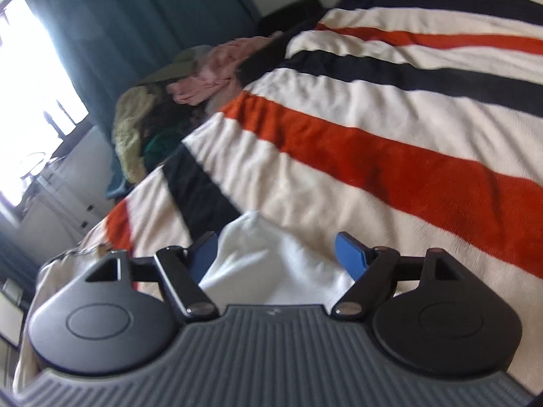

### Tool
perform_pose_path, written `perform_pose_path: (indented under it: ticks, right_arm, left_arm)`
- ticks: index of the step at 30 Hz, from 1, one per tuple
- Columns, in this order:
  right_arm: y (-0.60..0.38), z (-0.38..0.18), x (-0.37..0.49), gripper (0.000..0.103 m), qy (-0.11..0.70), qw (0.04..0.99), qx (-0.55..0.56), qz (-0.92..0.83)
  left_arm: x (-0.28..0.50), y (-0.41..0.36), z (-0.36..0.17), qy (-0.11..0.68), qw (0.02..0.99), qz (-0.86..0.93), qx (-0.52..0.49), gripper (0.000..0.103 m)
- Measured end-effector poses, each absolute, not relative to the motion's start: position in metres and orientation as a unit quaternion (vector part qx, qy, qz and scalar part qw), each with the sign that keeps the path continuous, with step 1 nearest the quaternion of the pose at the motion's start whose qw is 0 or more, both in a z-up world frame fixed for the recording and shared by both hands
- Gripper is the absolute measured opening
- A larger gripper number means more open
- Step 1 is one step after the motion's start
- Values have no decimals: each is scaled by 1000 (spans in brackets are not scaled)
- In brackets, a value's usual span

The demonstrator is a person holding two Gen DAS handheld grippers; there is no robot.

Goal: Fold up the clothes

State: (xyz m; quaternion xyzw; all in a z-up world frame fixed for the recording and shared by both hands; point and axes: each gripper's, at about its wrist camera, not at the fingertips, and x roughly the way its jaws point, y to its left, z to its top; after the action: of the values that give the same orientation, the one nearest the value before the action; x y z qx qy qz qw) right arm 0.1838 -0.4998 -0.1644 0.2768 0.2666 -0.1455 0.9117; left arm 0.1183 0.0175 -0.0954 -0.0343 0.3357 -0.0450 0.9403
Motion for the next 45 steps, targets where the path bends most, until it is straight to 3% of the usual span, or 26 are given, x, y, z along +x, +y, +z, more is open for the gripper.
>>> perform_pose_path:
  ticks: [8,17,30,37,45]
  right_arm:
    - [-439,-125,141,78,246,932,248,-94]
    - [-358,-127,108,78,239,948,210,-32]
    - [-353,-132,109,78,247,945,210,-38]
    - [-368,-137,110,78,256,932,251,-63]
    - [-390,-161,122,78,280,897,325,-106]
  left_arm:
    - [104,18,-88,321,946,-43,-21,101]
    - [96,23,-84,313,949,-28,-16,101]
    - [109,16,-93,311,950,3,29,100]
    - [145,-12,-83,257,957,13,136,100]
    - [255,-60,-92,251,962,-12,103,97]
